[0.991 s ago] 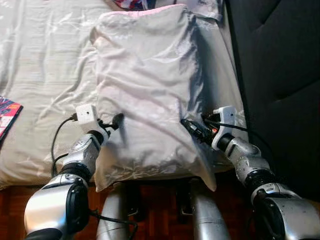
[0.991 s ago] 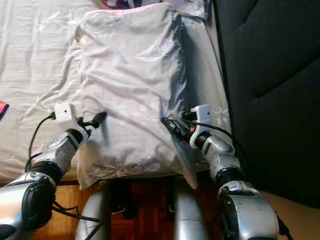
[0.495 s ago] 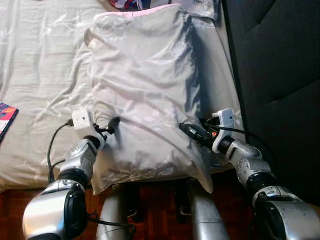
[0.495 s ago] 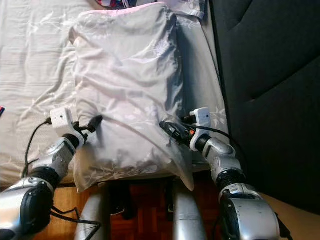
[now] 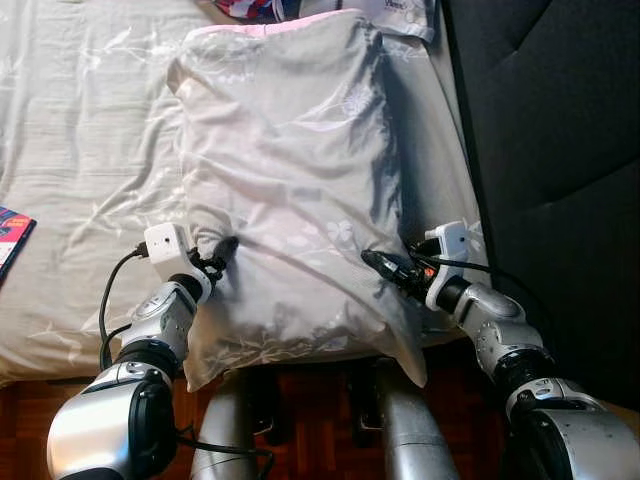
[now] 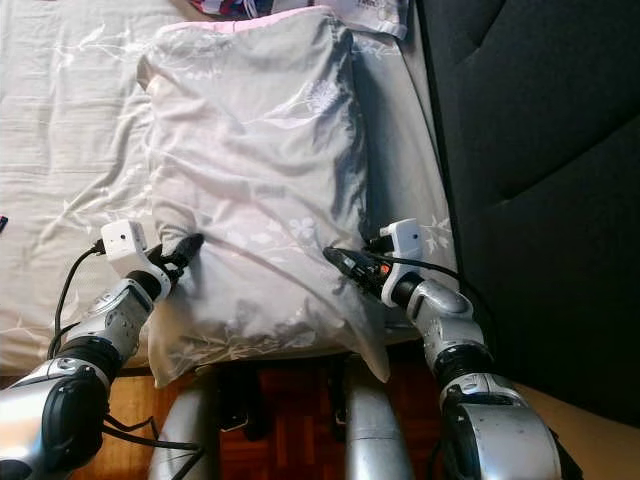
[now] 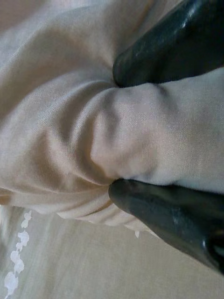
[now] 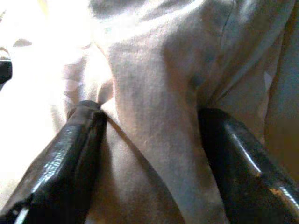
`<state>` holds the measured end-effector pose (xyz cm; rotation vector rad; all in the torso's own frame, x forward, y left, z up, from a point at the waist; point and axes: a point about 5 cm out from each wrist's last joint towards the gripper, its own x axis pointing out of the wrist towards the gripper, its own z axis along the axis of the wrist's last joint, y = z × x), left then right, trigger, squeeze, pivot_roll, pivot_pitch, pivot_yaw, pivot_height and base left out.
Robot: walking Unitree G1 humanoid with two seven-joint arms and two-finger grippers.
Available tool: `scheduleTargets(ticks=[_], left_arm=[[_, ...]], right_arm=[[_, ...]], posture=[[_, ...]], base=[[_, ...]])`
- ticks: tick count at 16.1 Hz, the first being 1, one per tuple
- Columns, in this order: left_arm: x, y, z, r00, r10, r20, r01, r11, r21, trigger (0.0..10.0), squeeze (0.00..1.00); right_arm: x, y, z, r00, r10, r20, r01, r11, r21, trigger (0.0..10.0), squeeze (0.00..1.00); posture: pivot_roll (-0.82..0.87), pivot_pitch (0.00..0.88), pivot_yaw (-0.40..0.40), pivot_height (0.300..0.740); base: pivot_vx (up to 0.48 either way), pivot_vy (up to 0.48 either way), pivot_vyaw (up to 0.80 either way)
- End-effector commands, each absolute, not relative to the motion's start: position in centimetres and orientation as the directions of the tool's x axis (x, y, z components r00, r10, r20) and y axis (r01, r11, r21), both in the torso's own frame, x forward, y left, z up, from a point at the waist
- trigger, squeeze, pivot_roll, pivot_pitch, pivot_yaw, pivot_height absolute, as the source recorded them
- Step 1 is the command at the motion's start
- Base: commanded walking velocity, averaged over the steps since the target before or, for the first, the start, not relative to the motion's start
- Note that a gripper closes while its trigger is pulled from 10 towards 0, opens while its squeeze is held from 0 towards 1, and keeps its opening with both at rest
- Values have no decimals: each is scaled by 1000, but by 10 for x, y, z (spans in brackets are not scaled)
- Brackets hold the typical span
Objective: Clean up the room
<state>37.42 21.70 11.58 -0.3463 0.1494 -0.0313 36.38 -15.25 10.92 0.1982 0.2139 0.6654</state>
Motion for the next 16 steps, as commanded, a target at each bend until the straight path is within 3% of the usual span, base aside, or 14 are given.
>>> scheduleTargets(ticks=[1,11,16], left_arm=[[359,210,83,961,-90,-262,-16,926,-377,0,0],[364,205,92,975,-115,-192,24,907,-420,0,0],[359,204,86,975,-106,-193,28,929,-370,0,0]], right_arm=[[350,-149,85,726,654,-212,-593,751,289,0,0],[353,-147,88,750,631,-198,-576,770,274,0,0],[349,-148,80,785,585,-201,-532,804,264,0,0]], posture=[[-44,611,-110,658],[-32,593,-105,658],[-13,577,-92,658]], base=[[0,0,0],[0,0,0],[0,0,0]])
